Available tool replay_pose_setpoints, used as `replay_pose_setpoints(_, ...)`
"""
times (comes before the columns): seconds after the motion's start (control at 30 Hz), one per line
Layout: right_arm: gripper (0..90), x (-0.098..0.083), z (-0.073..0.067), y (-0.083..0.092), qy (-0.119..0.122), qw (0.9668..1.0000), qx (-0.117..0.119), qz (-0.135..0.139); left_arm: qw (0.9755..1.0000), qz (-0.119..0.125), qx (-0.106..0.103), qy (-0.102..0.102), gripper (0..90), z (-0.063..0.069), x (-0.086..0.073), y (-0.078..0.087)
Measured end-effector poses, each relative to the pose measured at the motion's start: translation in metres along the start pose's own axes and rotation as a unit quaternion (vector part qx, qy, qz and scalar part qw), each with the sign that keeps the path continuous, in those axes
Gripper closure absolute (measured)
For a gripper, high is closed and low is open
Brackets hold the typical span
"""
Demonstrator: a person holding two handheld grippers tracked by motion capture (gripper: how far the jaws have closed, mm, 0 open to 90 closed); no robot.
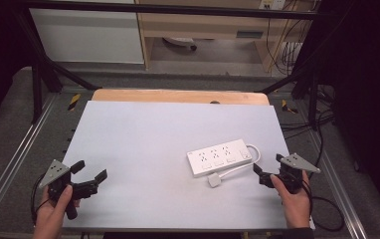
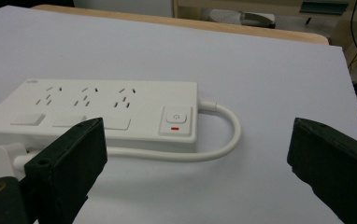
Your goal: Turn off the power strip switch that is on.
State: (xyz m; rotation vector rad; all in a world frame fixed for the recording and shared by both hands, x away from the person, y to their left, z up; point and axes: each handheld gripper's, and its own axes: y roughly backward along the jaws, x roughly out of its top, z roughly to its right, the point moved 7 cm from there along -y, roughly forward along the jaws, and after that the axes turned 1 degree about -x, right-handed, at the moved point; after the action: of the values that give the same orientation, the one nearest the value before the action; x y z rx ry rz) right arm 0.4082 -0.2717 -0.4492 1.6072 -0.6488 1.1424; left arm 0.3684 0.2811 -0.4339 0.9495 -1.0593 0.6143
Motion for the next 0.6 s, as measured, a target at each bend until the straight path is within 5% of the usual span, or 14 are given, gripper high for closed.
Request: replay_pose_setpoints(0.6, 5.1, 0.037, -0.002, 0.0, 0.001, 0.9997, -0.019, 0.018, 1.0, -0.005, 0.001, -0.002, 5.7, 0.001, -0.002, -0.001)
